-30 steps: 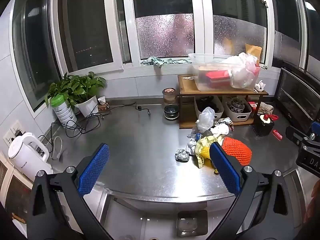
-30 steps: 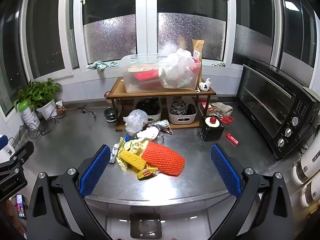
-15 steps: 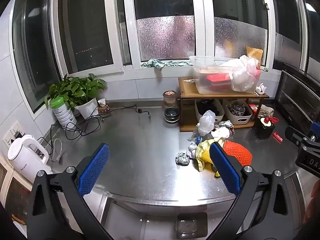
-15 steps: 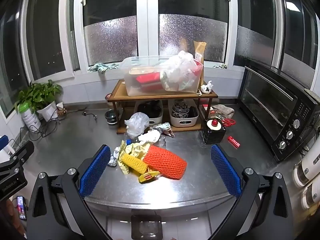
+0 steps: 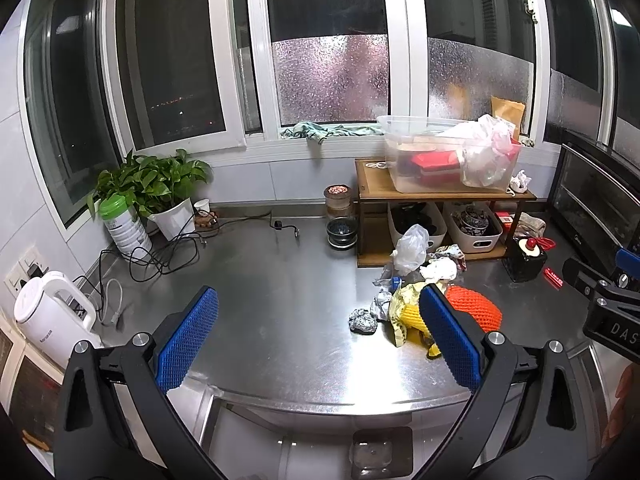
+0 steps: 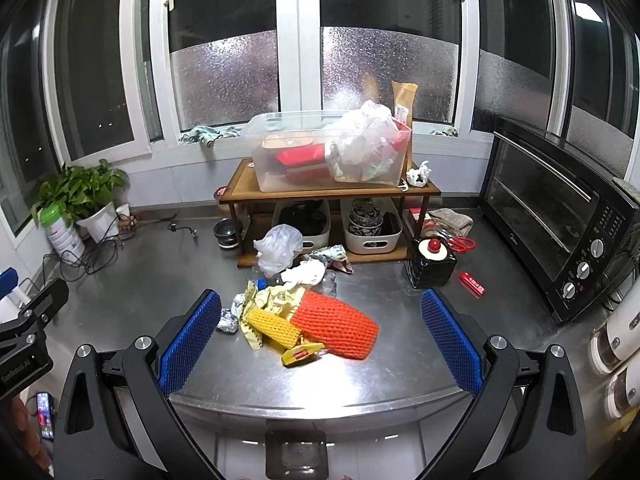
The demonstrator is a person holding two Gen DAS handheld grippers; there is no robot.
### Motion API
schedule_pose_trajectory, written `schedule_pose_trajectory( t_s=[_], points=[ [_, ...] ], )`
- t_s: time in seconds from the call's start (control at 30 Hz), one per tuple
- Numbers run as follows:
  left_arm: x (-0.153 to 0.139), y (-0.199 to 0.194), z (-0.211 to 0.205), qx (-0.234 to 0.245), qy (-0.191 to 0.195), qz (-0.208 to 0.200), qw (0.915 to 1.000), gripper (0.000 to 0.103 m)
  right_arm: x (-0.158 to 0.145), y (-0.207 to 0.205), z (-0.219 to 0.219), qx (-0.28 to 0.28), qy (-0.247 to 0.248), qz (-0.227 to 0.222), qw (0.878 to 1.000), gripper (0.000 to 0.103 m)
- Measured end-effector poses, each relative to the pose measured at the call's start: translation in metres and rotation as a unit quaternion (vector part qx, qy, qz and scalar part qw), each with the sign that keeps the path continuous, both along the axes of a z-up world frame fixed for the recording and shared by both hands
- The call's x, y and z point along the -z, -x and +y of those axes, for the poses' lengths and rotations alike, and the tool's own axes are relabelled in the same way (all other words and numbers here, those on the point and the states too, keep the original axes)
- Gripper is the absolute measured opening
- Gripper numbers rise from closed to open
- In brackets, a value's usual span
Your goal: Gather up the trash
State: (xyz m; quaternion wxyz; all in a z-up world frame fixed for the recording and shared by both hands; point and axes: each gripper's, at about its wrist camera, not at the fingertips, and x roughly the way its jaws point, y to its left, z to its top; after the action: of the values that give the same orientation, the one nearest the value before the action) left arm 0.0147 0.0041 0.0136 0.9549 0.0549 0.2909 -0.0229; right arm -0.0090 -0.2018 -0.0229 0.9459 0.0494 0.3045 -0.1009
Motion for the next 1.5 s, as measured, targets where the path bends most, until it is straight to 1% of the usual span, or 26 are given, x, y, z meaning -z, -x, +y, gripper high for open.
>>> schedule_pose_trajectory(
  t_s=[0.47, 0.5, 1.13, 1.33, 1.43, 1.5],
  points=[
    [-0.003, -0.001, 0.001, -0.002, 0.000, 0.001, 1.0000, 0.095, 0.000, 0.000, 0.000, 0.000, -0.002, 0.000, 1.000, 0.100],
    [0.002, 0.002, -0.001, -0.002, -0.001, 0.000, 1.0000, 0.095, 0.000, -0.001, 0.001, 0.000, -0.002, -0.001, 1.000, 0.100],
    [0.007, 0.007, 0.000, -0.003, 0.002, 0.002, 1.0000, 0.095, 0.002, 0.001, -0.003, 0.005, -0.002, -0.008, 1.000, 0.100],
    [0.015, 0.001, -0.002, -0.004, 0.000, 0.015, 0.9999, 0.095, 0.009, -0.002, -0.012, 0.012, -0.006, -0.015, 1.000, 0.100],
    [0.021, -0.004, -0.006, -0.003, -0.003, 0.022, 0.9998, 0.095, 0.015, -0.005, -0.015, 0.008, 0.003, -0.022, 1.000, 0.100],
    [0.028, -0.010, -0.009, -0.003, -0.008, 0.028, 0.9996, 0.095, 0.021, -0.009, -0.018, 0.006, 0.010, -0.018, 1.000, 0.100]
  ],
)
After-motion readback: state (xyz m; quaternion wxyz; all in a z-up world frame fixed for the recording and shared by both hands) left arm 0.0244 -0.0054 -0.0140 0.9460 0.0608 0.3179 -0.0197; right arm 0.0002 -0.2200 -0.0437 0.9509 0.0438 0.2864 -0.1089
